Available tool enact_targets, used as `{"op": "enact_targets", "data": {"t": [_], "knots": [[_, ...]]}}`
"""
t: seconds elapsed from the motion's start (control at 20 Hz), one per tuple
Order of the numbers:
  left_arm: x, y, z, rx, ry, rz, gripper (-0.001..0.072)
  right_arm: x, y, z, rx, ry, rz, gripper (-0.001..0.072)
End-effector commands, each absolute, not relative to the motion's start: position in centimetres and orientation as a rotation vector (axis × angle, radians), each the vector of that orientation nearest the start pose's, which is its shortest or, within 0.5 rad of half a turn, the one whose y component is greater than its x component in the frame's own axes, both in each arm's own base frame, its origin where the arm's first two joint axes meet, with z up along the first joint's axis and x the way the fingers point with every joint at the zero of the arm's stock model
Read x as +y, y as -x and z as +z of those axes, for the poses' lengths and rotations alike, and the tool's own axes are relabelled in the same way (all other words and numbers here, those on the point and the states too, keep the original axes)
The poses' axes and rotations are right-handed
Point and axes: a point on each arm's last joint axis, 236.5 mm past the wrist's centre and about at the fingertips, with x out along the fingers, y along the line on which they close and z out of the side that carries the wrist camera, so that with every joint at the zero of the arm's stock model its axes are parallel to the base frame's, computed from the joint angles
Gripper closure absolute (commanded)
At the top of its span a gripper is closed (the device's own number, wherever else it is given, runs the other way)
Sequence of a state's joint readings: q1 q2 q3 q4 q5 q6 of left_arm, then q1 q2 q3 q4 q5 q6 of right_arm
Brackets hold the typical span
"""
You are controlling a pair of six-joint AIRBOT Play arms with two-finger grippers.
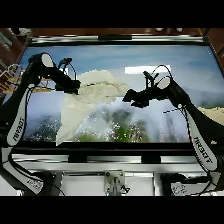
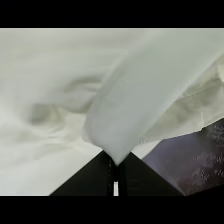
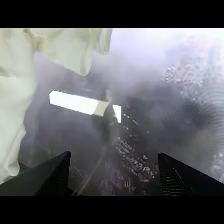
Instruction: Fold the shirts.
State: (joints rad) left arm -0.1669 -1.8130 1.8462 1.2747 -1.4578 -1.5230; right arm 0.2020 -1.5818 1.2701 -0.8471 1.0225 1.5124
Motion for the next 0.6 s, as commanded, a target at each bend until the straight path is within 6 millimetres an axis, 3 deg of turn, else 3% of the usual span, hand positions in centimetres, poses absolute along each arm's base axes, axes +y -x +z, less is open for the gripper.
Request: {"op": "enact_targets", "data": {"t": [0.0, 0.1, 0.25, 0.45, 0.55], "knots": [[-12.7, -43.4, 5.9, 1.401, -0.104, -0.410, 0.0659, 22.2, -42.0, -0.5, 1.255, -0.479, 0.532, 0.0046], [-13.0, -41.0, 9.1, 1.385, -0.135, -0.438, 0.0659, 22.0, -43.2, 1.3, 1.153, -0.432, 0.553, 0.0046], [-14.5, -39.4, 12.3, 1.317, -0.165, -0.475, 0.0658, 22.7, -43.8, 3.2, 1.035, -0.315, 0.657, 0.0046], [-15.7, -39.9, 12.9, 1.269, -0.174, -0.493, 0.0658, 26.6, -42.0, 2.1, 0.850, 0.240, 0.900, 0.0046], [-15.8, -40.7, 13.1, 1.236, -0.166, -0.488, 0.0658, 28.6, -43.0, 2.4, 0.687, 0.500, 0.914, 0.0047]]}}
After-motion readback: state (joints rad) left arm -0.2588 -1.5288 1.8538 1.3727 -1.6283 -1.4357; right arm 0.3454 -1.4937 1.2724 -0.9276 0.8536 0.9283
